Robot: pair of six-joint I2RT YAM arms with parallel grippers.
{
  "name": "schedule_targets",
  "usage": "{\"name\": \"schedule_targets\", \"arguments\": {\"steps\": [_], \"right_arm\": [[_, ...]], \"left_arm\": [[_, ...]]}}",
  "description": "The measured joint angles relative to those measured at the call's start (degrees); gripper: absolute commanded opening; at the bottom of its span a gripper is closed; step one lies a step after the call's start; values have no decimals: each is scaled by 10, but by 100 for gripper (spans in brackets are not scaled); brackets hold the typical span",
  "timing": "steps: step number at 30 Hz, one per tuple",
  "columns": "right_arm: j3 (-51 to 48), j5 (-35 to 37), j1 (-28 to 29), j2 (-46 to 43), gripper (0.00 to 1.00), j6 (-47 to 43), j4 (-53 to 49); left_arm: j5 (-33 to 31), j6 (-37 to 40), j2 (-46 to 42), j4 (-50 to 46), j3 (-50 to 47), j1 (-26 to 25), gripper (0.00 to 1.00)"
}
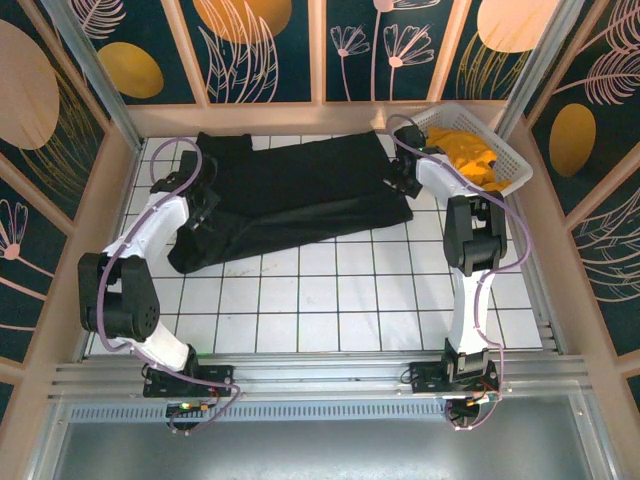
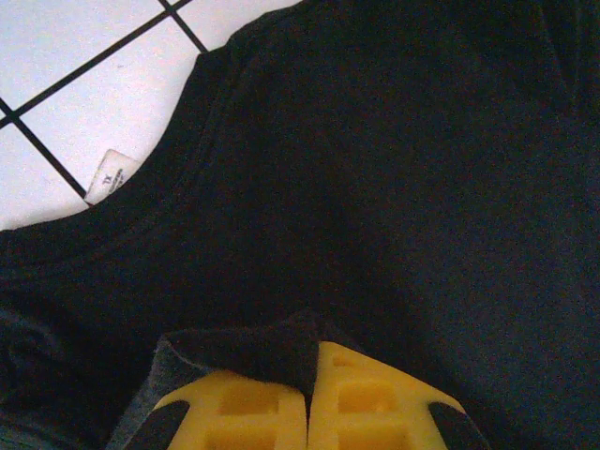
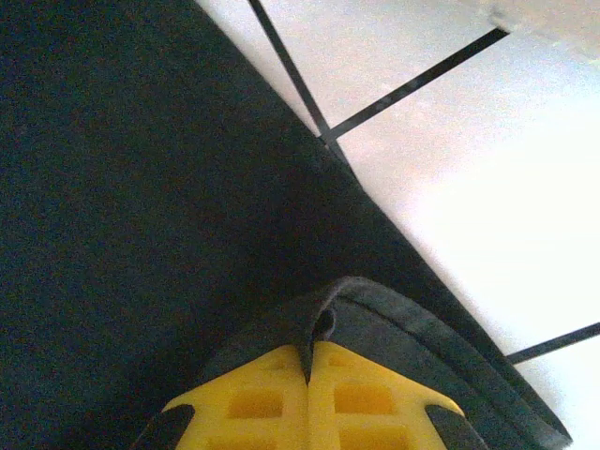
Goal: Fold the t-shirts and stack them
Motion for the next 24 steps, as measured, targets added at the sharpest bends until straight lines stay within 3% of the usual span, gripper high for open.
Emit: {"name": "schedule_targets", "arguments": {"steps": [11, 12, 13, 14, 15, 16, 18, 21, 24], "right_arm": [[43, 4, 2, 25, 0, 1, -4], [52, 1, 2, 33, 4, 0, -5], [63, -2, 2, 41, 14, -1, -7], [74, -5, 2, 50, 30, -4, -9], [82, -8, 2, 57, 39, -6, -9], [84, -10, 3, 60, 46, -9, -8], [81, -11, 4, 60, 52, -20, -11], [43, -9, 7, 32, 53, -25, 2], [-39, -4, 11, -34, 53, -25, 13]], "left_arm": [[-22, 52, 77, 9, 52, 19, 0], [-23, 62, 91, 11, 61, 22, 0], [-23, 69, 102, 11, 69, 24, 8], [-23, 80, 118, 10, 80, 26, 28], [-23, 90, 130, 9, 90, 28, 56], [-23, 100, 143, 8, 101, 30, 74], [-23, 114, 152, 7, 112, 32, 80], [-22, 122, 132, -3, 104, 34, 79], [-11, 120, 54, -5, 42, 34, 74]]}}
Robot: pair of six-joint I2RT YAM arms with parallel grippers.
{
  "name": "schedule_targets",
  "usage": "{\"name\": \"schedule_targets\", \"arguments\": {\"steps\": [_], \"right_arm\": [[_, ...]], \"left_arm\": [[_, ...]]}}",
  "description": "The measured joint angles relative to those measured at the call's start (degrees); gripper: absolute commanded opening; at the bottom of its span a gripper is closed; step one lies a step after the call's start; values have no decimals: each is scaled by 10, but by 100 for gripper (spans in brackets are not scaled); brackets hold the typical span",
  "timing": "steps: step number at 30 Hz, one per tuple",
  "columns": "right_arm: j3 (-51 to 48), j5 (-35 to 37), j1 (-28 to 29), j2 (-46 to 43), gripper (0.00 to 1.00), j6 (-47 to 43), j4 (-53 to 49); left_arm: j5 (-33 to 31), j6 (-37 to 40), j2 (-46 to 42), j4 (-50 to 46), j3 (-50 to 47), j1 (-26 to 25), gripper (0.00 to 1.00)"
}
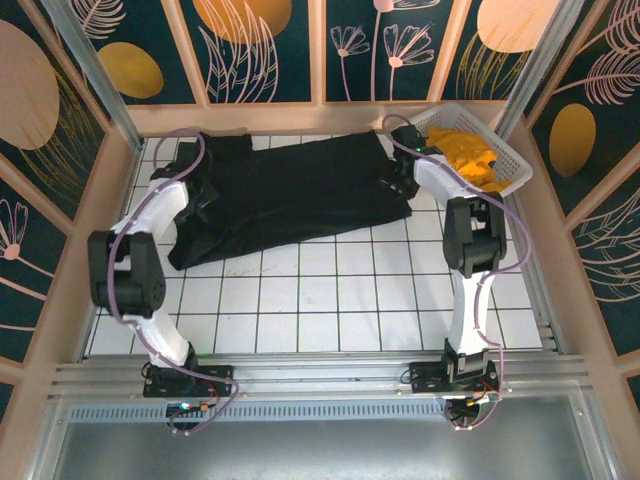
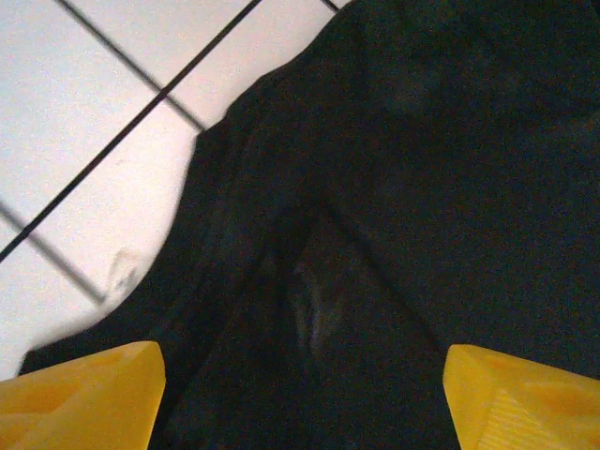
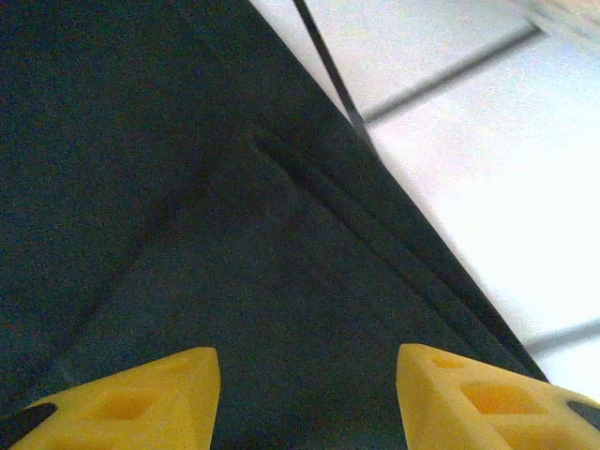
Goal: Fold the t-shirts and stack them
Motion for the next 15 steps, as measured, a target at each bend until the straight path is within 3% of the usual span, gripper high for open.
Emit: {"name": "schedule_targets", "arguments": {"steps": [3, 6, 10, 15], "right_arm": [[-88, 2, 3, -75, 50, -5, 16], [-152, 2, 5, -121, 43, -10, 38], [-196, -1, 5, -123, 39, -15, 62], [-192, -2, 5, -94, 38, -27, 78]], "left_arm": [[26, -4, -108, -9, -91, 0, 66], [53, -8, -156, -14, -155, 0, 54], [87, -14, -133, -9, -200, 6, 51], [90, -12, -71, 15, -207, 36, 36]]}}
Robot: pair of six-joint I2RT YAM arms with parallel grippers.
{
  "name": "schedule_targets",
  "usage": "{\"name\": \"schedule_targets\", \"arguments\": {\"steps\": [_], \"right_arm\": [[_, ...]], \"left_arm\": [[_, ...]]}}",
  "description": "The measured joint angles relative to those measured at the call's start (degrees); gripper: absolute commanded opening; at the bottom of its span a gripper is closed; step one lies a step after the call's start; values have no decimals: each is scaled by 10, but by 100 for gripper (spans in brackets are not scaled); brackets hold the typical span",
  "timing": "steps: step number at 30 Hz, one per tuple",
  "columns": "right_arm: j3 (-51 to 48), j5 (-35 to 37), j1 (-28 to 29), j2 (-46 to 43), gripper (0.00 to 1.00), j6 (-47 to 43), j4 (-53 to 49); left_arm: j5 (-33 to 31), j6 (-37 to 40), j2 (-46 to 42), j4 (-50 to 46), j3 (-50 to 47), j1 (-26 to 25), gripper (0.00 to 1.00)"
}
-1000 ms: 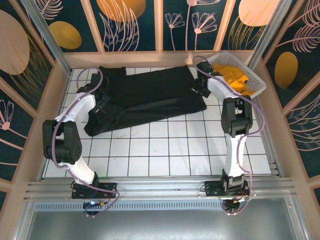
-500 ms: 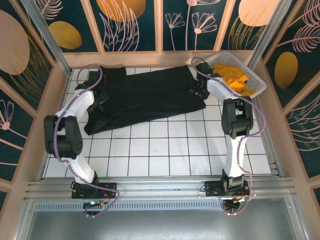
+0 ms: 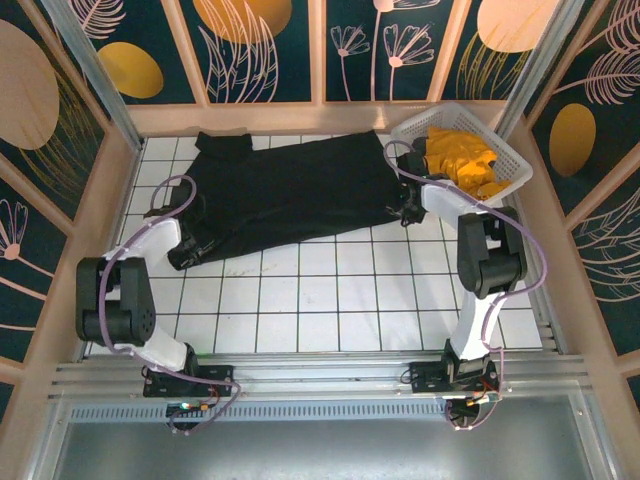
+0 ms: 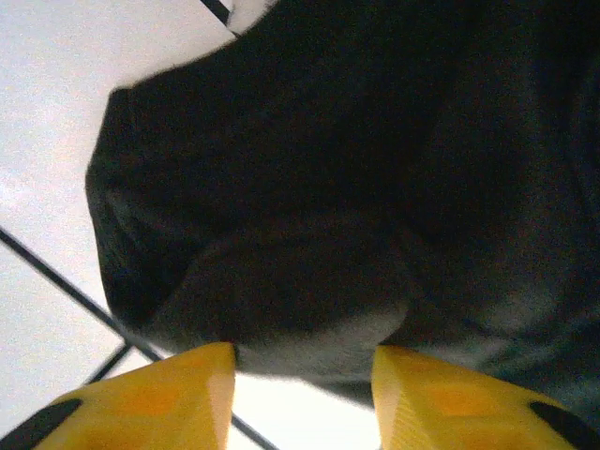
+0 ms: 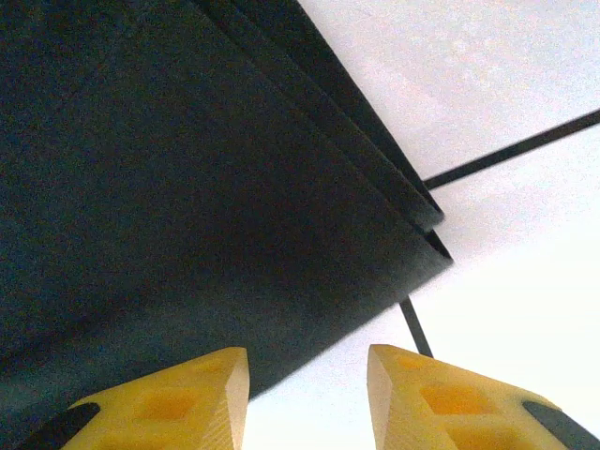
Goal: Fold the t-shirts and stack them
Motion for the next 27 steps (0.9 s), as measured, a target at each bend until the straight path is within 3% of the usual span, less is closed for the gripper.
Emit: {"name": "schedule_targets", "arguments": {"steps": [7, 16, 22, 27], "right_arm": [[45, 33, 0, 75, 35, -14, -6], [49, 44, 1, 77, 35, -18, -6], [34, 48, 11, 40, 35, -26, -24], [40, 44, 31, 15, 35, -28, -24]], "left_arm": [[-30, 28, 101, 26, 47, 77, 32], [-49, 58, 136, 36, 88, 91, 37], [-55, 47, 68, -1, 70, 97, 40], [5, 9, -24, 5, 65, 90, 38]]}}
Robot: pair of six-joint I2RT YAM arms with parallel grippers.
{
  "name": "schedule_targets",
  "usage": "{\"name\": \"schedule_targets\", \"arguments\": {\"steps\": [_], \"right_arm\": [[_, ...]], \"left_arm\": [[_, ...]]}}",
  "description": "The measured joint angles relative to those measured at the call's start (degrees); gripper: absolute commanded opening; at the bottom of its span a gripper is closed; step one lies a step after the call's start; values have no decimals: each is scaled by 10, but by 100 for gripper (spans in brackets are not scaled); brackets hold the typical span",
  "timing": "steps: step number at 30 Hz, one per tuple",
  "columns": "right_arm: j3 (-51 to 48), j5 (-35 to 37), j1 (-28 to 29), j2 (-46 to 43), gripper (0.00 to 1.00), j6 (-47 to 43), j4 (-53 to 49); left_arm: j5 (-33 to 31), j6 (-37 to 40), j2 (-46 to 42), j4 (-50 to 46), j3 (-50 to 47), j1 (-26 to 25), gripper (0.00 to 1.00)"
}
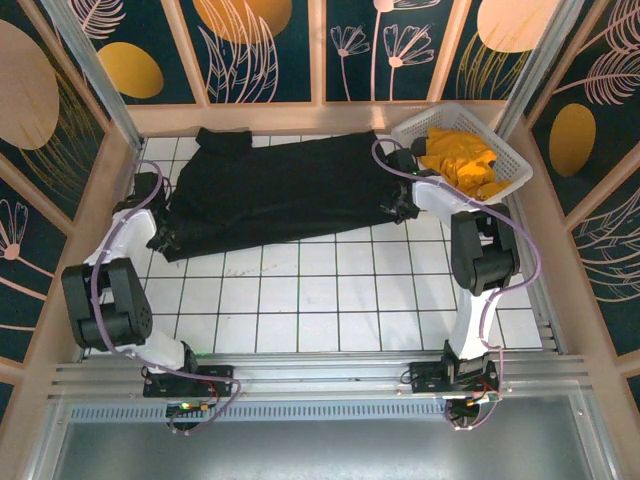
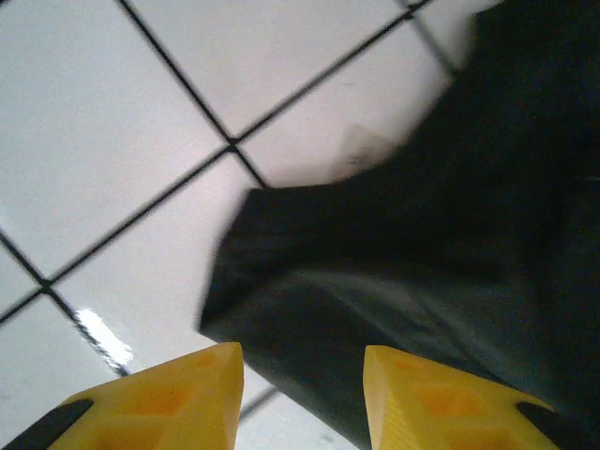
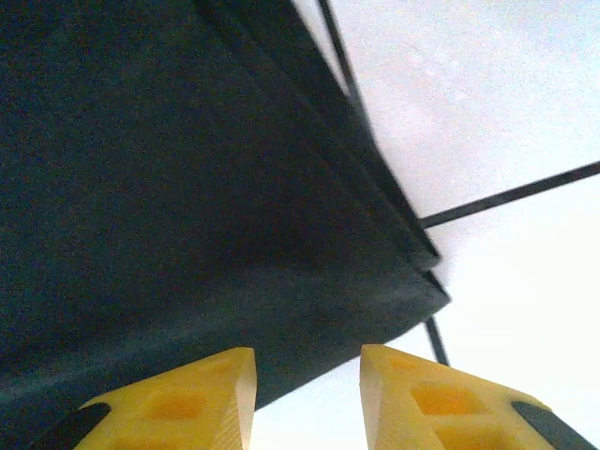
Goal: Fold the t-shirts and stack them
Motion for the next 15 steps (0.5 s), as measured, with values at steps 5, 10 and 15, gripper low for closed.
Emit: {"name": "schedule_targets", "arguments": {"steps": [5, 10, 15], "right_arm": [[33, -4, 4, 33, 35, -5, -1], [71, -2, 3, 89, 35, -15, 0], [78, 6, 3, 108, 35, -15, -4]], "left_arm": [[72, -34, 36, 36, -1, -28, 34], [95, -56, 122, 65, -1, -38, 30], [73, -66, 134, 79, -14, -38, 30]]}}
